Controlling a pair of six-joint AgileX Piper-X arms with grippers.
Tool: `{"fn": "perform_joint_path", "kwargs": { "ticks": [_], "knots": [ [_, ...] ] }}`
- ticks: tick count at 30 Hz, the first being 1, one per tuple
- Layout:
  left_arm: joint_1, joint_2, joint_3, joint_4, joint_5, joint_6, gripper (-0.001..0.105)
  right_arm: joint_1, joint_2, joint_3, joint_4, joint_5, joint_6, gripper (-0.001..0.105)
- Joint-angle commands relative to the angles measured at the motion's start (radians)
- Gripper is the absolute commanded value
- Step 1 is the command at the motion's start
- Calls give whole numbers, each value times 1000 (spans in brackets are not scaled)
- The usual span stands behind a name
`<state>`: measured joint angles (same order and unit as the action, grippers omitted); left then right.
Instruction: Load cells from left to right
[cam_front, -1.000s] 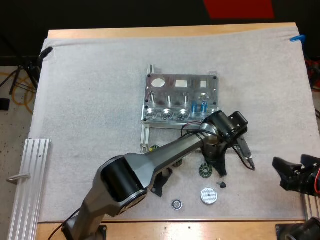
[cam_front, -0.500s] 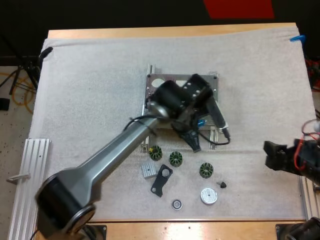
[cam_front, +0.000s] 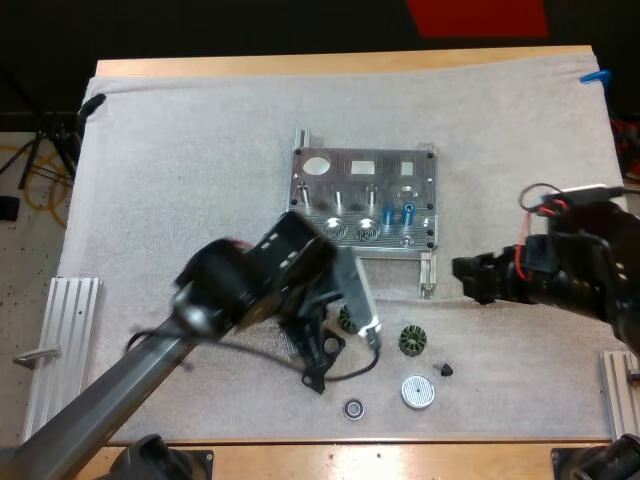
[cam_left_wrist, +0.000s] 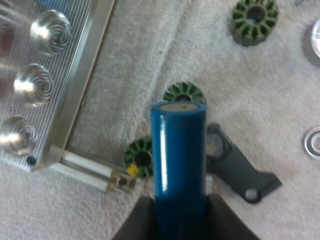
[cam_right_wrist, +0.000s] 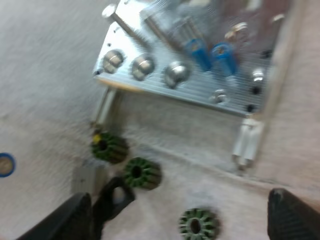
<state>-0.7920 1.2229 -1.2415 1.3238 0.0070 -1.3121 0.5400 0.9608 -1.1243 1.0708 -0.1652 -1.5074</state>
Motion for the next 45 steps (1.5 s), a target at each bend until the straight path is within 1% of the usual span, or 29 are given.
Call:
{"fn": "perform_joint_path", "kwargs": {
  "ticks": [1, 3, 4, 6, 7, 9, 12, 18, 22, 24, 31, 34, 36, 38, 45],
  "knots": [
    [-1, -47, 18, -13, 3, 19, 0, -2, 14, -9, -31, -58, -25, 70],
    [-1, -105, 56, -22, 35, 34, 0, -2, 48, -9, -76, -166, -39, 70],
    [-1, -119, 62, -26, 36, 36, 0, -2, 57, -9, -83, -199, -39, 70],
    [-1, -167, 89, -38, 36, 38, 0, -2, 91, -9, -118, -331, -39, 70],
    [-1, -179, 94, -40, 36, 38, 0, -2, 101, -9, -124, -368, -39, 70],
    [-1, -216, 102, -52, 37, 40, 0, -2, 135, -9, -144, -500, -39, 70],
    [-1, -242, 102, -69, 58, 40, 0, -2, 177, -9, -176, -625, -39, 70],
    [-1, -243, 102, -85, 77, 52, 0, 4, 225, -9, -228, -748, -39, 70],
    [-1, -243, 102, -124, 77, 60, 0, 31, 234, -9, -236, -760, -39, 70],
    [-1, -243, 102, -152, 77, 60, 0, 63, 236, -9, -250, -760, -39, 70],
    [-1, -243, 102, -162, 80, 60, 0, 124, 258, -9, -275, -760, -31, 70],
    [-1, -241, 104, -162, 109, 62, 0, 145, 266, -9, -294, -760, -28, 70],
    [-1, -232, 104, -162, 156, 61, 0, 153, 272, -9, -314, -758, -18, 70],
    [-1, -221, 104, -162, 173, 61, 0, 153, 279, -9, -332, -757, -3, 70],
    [-1, -176, 104, -162, 174, 61, 0, 153, 314, -9, -379, -760, 30, 70]
  ]
}}
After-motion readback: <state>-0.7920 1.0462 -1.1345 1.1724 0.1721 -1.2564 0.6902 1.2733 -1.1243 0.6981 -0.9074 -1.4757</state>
